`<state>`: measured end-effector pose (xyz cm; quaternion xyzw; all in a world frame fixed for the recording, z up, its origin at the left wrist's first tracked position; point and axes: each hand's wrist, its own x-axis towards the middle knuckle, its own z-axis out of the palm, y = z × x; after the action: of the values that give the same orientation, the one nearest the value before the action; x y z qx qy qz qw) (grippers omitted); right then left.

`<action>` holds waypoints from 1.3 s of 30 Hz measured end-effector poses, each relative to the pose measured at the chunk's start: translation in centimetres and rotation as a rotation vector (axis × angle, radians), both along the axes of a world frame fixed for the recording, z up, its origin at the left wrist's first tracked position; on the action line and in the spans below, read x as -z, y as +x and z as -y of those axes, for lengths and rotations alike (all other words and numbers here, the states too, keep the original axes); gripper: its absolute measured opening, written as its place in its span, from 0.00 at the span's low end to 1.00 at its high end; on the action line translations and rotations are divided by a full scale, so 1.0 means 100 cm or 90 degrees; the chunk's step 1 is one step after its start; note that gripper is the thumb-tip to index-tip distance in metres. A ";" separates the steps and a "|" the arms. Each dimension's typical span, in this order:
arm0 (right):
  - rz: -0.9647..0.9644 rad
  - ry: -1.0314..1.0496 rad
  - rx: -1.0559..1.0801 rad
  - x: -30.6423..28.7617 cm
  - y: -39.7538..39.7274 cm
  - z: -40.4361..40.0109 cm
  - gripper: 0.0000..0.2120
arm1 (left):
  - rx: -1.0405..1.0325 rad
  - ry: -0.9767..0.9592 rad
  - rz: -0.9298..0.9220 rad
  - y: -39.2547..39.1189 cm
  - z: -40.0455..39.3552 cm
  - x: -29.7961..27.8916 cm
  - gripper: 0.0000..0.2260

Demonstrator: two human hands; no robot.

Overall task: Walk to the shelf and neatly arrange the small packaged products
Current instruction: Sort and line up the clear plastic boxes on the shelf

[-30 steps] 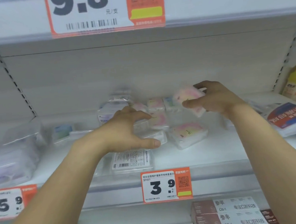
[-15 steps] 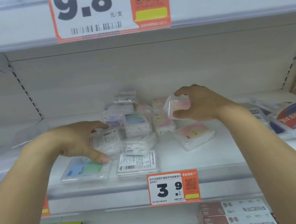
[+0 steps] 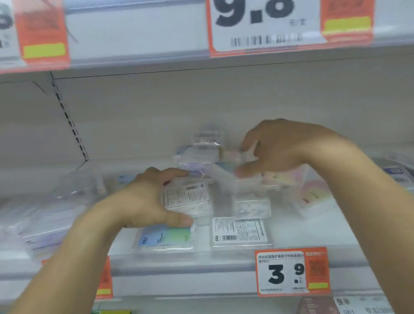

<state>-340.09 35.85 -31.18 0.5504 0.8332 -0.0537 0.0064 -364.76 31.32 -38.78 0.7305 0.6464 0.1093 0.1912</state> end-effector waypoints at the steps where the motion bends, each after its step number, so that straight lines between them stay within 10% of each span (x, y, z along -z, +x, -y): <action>1: -0.047 0.053 -0.012 -0.005 -0.013 -0.011 0.26 | -0.005 0.009 0.002 0.000 0.000 0.002 0.45; 4: -0.156 0.053 -0.112 0.010 -0.065 -0.049 0.21 | -0.002 0.027 -0.047 -0.001 -0.002 0.009 0.50; 9: 0.075 0.020 -0.132 0.039 -0.110 -0.087 0.39 | 0.037 0.047 -0.053 0.001 0.000 0.014 0.43; 13: 0.116 -0.038 -0.076 0.043 -0.118 -0.098 0.35 | 0.057 0.053 -0.002 0.000 0.002 0.018 0.40; 21: -0.325 0.023 -0.072 0.014 -0.099 -0.077 0.40 | -0.043 0.137 0.114 -0.023 0.018 -0.007 0.32; 25: -0.549 -0.083 -0.031 0.010 -0.115 -0.048 0.32 | -0.240 0.126 -0.182 -0.050 0.012 -0.008 0.28; 30: -0.599 -0.130 0.042 0.016 -0.127 -0.035 0.37 | -0.161 -0.026 -0.286 -0.040 0.004 0.009 0.21; 39: -0.599 -0.167 0.047 0.016 -0.138 -0.031 0.34 | -0.132 0.229 0.105 -0.062 0.025 -0.009 0.08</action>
<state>-353.94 38.98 -32.78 0.4900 0.7122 -0.4009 -0.3033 -371.00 28.84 -37.93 0.6709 0.6705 0.3012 0.0975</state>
